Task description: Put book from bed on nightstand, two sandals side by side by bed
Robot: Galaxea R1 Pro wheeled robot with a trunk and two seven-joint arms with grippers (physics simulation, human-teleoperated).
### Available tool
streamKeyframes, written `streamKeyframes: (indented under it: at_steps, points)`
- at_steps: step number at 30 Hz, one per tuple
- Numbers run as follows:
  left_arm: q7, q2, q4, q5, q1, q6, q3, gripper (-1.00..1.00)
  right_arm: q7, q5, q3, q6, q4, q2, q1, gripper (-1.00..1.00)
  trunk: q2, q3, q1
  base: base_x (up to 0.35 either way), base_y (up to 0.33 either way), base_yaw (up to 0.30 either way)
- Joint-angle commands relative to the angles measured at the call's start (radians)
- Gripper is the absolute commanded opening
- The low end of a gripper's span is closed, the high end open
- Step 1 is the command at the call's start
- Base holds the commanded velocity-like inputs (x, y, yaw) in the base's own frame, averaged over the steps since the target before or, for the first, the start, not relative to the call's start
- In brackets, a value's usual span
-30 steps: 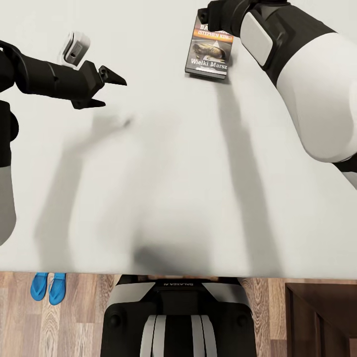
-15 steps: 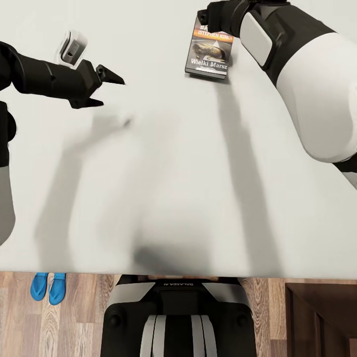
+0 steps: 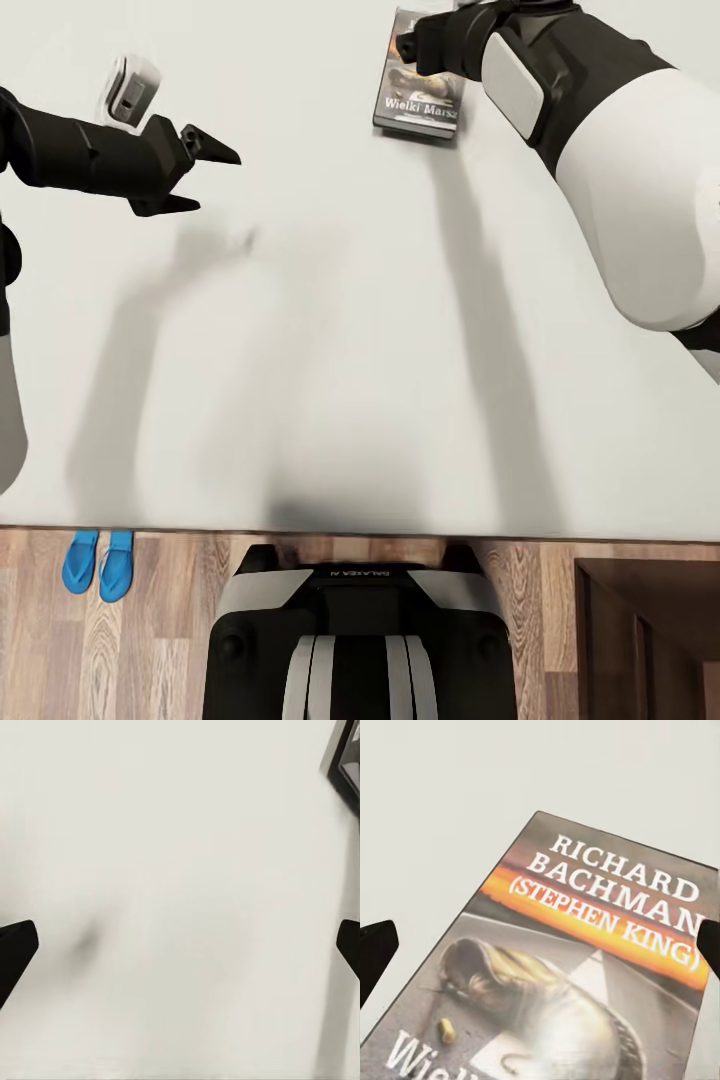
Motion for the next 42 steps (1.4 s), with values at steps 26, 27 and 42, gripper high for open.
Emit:
streamKeyframes:
  at_steps: [26, 27, 42]
  points:
    - [0.008, 0.004, -0.005, 0.009, -0.001, 0.000, 0.002, 1.00, 0.000, -0.003, 0.005, 0.009, -0.001, -0.002, -0.003, 1.00, 0.000, 0.000, 0.000, -0.059, 0.001, 0.000]
    - [0.008, 0.004, -0.006, 0.009, -0.001, 0.000, 0.002, 1.00, -0.001, -0.003, 0.004, 0.009, -0.001, -0.002, -0.005, 1.00, 0.000, 0.000, 0.000, 0.068, 0.019, 0.000]
    - [0.009, 0.004, -0.009, 0.009, -0.001, 0.001, 0.007, 1.00, -0.005, -0.004, 0.002, 0.010, -0.042, -0.008, -0.015, 1.00, 0.000, 0.000, 0.000, 0.167, 0.043, 0.000]
